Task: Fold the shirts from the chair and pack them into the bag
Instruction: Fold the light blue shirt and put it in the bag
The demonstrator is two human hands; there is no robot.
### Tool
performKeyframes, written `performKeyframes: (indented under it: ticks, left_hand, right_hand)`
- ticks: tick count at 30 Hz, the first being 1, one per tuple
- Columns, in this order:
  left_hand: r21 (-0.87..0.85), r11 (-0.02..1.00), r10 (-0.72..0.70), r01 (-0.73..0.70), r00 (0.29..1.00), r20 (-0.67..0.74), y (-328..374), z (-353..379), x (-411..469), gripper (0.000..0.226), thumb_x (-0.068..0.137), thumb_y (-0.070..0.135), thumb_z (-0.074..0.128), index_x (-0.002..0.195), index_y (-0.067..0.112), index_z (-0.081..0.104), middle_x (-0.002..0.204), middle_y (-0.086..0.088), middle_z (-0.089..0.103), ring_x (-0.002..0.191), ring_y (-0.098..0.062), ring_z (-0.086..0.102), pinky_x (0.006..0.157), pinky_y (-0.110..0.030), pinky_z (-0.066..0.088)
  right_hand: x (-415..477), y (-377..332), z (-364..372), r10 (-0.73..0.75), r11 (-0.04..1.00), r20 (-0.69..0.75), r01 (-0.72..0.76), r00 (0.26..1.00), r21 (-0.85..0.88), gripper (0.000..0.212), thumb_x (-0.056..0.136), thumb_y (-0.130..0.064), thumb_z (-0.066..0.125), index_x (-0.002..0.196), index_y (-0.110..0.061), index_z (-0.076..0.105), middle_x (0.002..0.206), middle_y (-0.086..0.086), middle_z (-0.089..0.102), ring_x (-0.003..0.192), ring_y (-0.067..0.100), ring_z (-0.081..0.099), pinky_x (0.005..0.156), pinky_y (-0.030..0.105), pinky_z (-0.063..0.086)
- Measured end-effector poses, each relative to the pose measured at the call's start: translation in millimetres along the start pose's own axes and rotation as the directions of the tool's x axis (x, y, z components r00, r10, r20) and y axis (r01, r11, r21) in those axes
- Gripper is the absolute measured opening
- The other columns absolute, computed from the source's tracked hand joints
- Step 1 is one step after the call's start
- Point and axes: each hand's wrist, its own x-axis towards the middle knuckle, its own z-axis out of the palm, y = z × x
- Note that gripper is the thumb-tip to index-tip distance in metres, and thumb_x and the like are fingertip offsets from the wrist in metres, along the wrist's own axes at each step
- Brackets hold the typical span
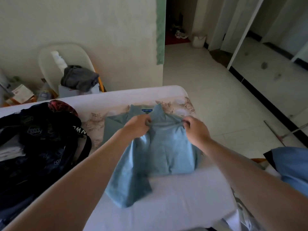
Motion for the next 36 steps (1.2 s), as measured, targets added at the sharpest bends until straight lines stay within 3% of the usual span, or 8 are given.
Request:
performKeyframes:
  ticks: [3,7,11,15,18,29,33,36]
  left_hand:
    - [0.011,1.000,0.029,-0.027,0.984,-0.175,1.1,5.5,24.2,0.070,0.087,0.035,0.068,0.148,0.028,0.033,0.144,-0.002,0.044,0.131,-0.027,0.043,0.109,-0.047,0.038]
    - [-0.040,0.994,0.095,-0.101,0.986,-0.135,-27.4,47.0,19.5,0.052,0.093,0.027,0.061,0.143,0.028,0.045,0.144,-0.001,0.045,0.134,-0.024,0.041,0.112,-0.044,0.035]
    - [0.198,0.973,0.138,-0.117,0.986,-0.097,-81.0,93.6,-6.0,0.050,0.085,0.041,0.065,0.133,0.032,0.055,0.144,0.003,0.045,0.136,-0.024,0.039,0.113,-0.040,0.030]
    - [0.359,0.933,-0.043,0.033,0.999,0.021,-123.1,112.5,-26.8,0.083,0.086,0.069,0.048,0.154,0.044,0.009,0.165,0.002,-0.006,0.151,-0.025,-0.006,0.121,-0.052,0.004]
    - [0.413,0.910,-0.069,0.039,0.996,0.058,-132.2,109.3,-34.8,0.083,0.086,0.073,0.040,0.155,0.043,0.002,0.165,0.005,-0.010,0.151,-0.021,-0.010,0.121,-0.051,0.004]
    - [0.206,0.978,0.008,-0.019,0.999,0.053,-91.6,138.5,-93.8,0.072,0.088,0.067,0.048,0.152,0.039,0.028,0.161,0.011,0.017,0.147,-0.017,0.012,0.118,-0.040,0.017]
    - [0.146,0.962,0.251,-0.230,0.956,-0.150,-84.2,154.5,-120.1,0.071,0.070,0.075,0.058,0.129,0.035,0.052,0.139,0.012,0.042,0.131,-0.014,0.035,0.110,-0.039,0.033]
    - [0.263,0.898,0.358,-0.353,0.933,0.029,-80.0,170.4,-137.6,0.079,0.058,0.075,0.059,0.124,0.034,0.050,0.135,0.008,0.037,0.127,-0.015,0.030,0.110,-0.034,0.030]
  right_hand:
    - [23.1,-4.8,16.1,-0.028,0.983,-0.046,0.020,0.999,-0.184,0.046,0.096,-0.024,0.055,0.141,-0.020,0.045,0.137,0.009,0.054,0.123,0.031,0.051,0.104,0.044,0.040]
    - [7.5,-4.2,53.9,-0.163,0.933,0.215,0.221,0.963,-0.284,0.057,0.094,-0.016,0.052,0.149,-0.021,0.035,0.152,0.007,0.037,0.142,0.027,0.032,0.117,0.042,0.026]
    - [-18.9,1.4,93.9,-0.193,0.914,0.417,0.317,0.888,-0.253,0.057,0.099,-0.028,0.048,0.154,-0.022,0.030,0.162,0.008,0.022,0.150,0.025,0.018,0.121,0.043,0.019]
    - [-34.5,5.0,124.9,-0.110,0.898,0.557,0.323,0.823,-0.300,0.074,0.099,-0.054,0.040,0.157,-0.035,-0.001,0.165,0.003,-0.019,0.152,0.022,-0.014,0.120,0.060,0.005]
    - [-34.1,15.4,124.1,-0.088,0.855,0.596,0.367,0.798,-0.366,0.076,0.097,-0.063,0.036,0.155,-0.042,-0.009,0.159,-0.003,-0.033,0.149,0.016,-0.025,0.118,0.063,-0.003]
    - [-69.0,37.5,80.9,-0.060,0.815,0.534,0.350,0.843,-0.462,0.065,0.089,-0.043,0.052,0.151,-0.033,0.034,0.164,0.009,0.010,0.151,0.030,0.012,0.116,0.053,0.020]
    - [-96.4,18.5,98.5,-0.230,0.887,0.341,0.340,0.912,-0.313,0.029,0.082,-0.039,0.055,0.104,-0.024,0.069,0.108,0.002,0.061,0.103,0.030,0.062,0.082,0.037,0.049]
    - [-116.1,-5.7,107.1,-0.096,0.937,0.434,0.228,0.896,-0.264,0.033,0.089,-0.051,0.053,0.100,-0.023,0.063,0.103,-0.001,0.068,0.101,0.024,0.066,0.078,0.033,0.049]
